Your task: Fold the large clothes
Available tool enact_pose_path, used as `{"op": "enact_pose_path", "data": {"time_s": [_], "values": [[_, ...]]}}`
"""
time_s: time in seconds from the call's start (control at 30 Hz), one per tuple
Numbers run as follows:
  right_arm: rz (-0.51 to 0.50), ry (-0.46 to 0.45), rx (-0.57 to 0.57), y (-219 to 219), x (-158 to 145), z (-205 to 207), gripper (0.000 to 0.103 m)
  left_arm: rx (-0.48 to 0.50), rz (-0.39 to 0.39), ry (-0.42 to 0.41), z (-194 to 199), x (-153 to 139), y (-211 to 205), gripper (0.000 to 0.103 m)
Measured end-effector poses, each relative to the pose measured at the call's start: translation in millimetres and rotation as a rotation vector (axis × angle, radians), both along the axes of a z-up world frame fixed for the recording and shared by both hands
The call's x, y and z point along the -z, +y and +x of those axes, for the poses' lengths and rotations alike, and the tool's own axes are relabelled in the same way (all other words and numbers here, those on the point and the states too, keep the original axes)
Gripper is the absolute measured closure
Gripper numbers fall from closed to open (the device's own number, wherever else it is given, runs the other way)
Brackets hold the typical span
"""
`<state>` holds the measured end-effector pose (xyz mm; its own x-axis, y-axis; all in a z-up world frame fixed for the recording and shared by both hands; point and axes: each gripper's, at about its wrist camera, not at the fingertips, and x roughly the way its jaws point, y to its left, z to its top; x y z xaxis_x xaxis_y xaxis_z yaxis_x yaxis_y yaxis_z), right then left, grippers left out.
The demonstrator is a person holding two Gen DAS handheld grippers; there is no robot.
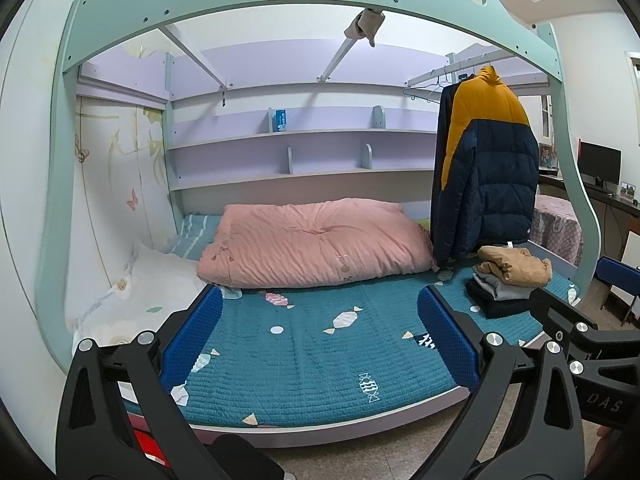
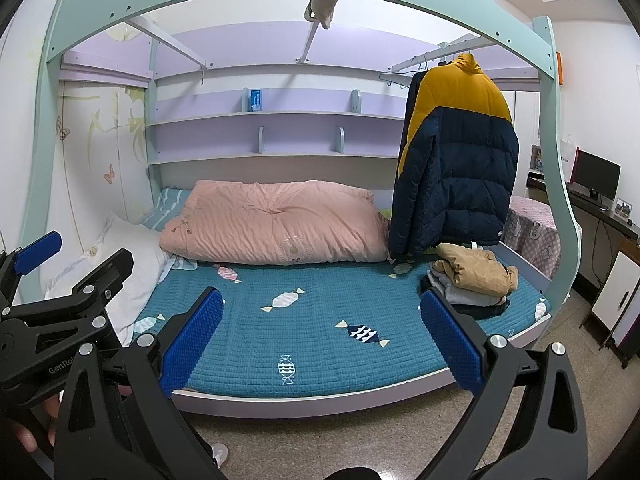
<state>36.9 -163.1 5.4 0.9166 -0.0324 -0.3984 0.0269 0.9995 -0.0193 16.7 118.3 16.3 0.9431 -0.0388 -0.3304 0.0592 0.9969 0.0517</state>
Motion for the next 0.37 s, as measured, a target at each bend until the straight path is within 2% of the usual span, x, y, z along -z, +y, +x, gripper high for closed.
{"op": "enact_pose_path", "data": {"time_s": [0.37], "values": [[-0.002, 0.005, 0.001, -2.3, 1.2, 0.5, 0.007, 0.000, -0.004, 0.011, 3.4, 0.6, 2.7, 0.005]]}}
